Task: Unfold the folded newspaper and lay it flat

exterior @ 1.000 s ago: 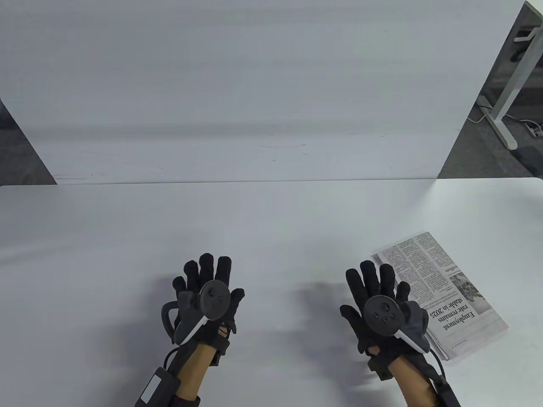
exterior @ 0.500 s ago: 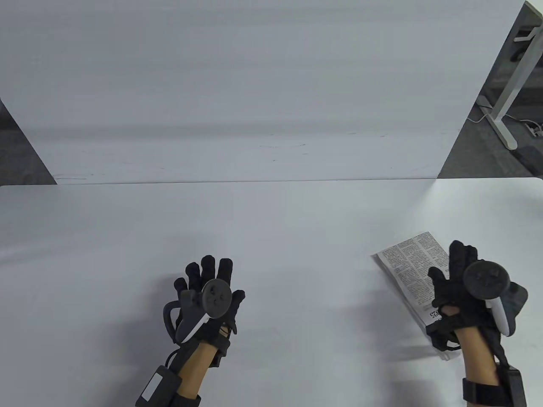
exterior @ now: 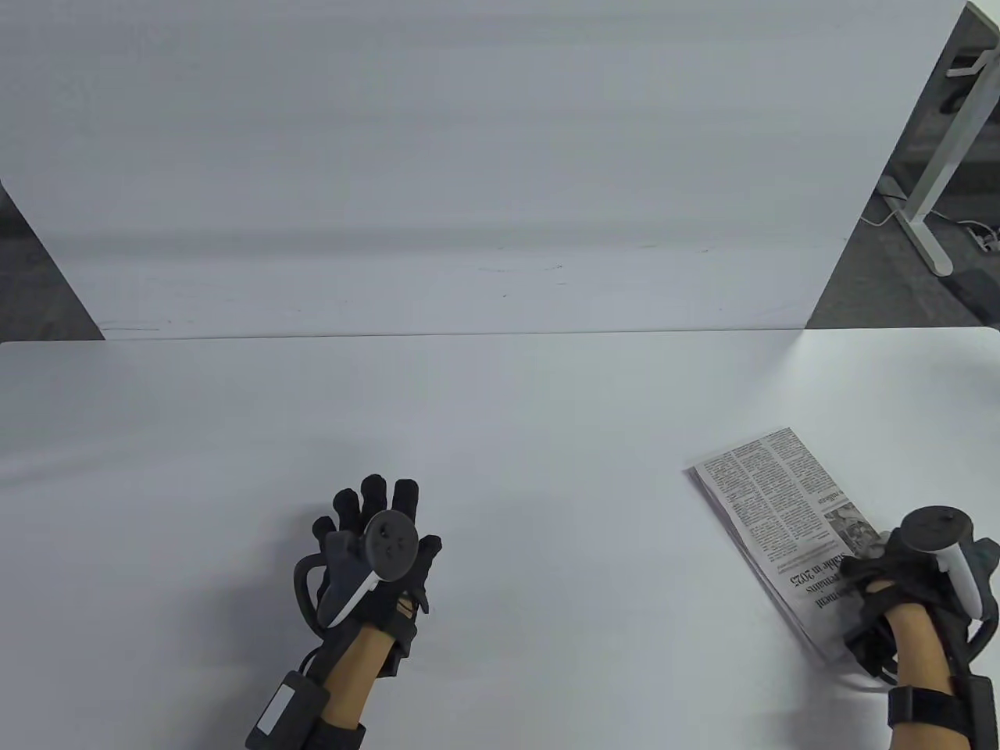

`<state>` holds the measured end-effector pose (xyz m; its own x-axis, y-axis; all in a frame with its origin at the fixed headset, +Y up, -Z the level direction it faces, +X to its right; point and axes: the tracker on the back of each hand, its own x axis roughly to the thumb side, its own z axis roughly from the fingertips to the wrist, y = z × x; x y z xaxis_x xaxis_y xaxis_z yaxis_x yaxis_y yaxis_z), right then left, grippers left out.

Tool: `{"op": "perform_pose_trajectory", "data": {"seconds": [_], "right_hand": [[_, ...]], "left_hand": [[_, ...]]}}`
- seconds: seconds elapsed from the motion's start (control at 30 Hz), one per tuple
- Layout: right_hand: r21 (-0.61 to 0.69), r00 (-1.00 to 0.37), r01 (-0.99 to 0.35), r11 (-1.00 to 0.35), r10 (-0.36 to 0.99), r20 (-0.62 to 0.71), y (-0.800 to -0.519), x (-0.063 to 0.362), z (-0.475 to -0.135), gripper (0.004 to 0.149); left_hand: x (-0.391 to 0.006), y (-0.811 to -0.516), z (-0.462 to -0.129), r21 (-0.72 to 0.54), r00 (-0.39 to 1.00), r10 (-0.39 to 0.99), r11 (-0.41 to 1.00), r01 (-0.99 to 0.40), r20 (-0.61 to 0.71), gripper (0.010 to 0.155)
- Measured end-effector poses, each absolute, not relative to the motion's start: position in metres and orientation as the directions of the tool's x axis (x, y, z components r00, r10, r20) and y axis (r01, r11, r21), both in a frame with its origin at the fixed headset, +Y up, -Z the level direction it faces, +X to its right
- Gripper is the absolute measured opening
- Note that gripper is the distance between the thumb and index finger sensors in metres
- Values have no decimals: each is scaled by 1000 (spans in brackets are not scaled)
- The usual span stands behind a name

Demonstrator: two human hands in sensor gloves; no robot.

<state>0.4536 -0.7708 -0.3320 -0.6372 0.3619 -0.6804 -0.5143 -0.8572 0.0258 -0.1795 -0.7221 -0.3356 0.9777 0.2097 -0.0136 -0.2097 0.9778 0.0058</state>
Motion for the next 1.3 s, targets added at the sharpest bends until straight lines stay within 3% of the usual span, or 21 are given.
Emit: {"op": "perform_pose_trajectory", "data": {"seconds": [0.17, 0.23, 0.33, 0.47, 0.57, 0.73, 0.87, 0.97, 1.1, 1.3], "right_hand": [[2, -612, -506, -862, 358, -705, -766, 452, -333, 87], [18, -621, -491, -871, 335, -709, -765, 448, -333, 77], [-28, -606, -488, -872, 361, -709, -764, 445, -332, 64], [-85, -641, -396, -914, 341, -687, -756, 438, -326, 61], [-196, -625, -360, -912, 392, -675, -742, 436, -320, 60], [-457, -431, -619, -638, 763, -481, -718, 431, -303, 55], [-563, -289, -722, -403, 914, -284, -696, 420, -289, 54], [-557, -141, -814, -165, 986, -87, -684, 406, -281, 54], [-481, 4, -876, 38, 997, 71, -678, 382, -281, 54], [-252, 300, -913, 321, 947, 119, -693, 335, -293, 54]], "left_hand": [[-180, -723, -336, 0, 977, 211, 978, -211, -20, 75], [-181, -724, -336, -10, 978, 209, 978, -209, -25, 75], [-181, -724, -337, -19, 976, 215, 976, -215, -26, 75], [-182, -727, -338, -43, 976, 217, 975, -218, -34, 75], [-183, -729, -338, -57, 973, 230, 971, -232, -35, 75], [-190, -723, -336, -66, 954, 294, 953, -297, -50, 75], [-198, -713, -335, -17, 928, 368, 929, -370, -59, 75], [-201, -711, -333, 12, 897, 442, 897, -441, -35, 74], [-198, -716, -332, 69, 791, 612, 789, -610, 4, 73], [-190, -720, -328, 70, 547, 834, 543, -837, 68, 76]]}}
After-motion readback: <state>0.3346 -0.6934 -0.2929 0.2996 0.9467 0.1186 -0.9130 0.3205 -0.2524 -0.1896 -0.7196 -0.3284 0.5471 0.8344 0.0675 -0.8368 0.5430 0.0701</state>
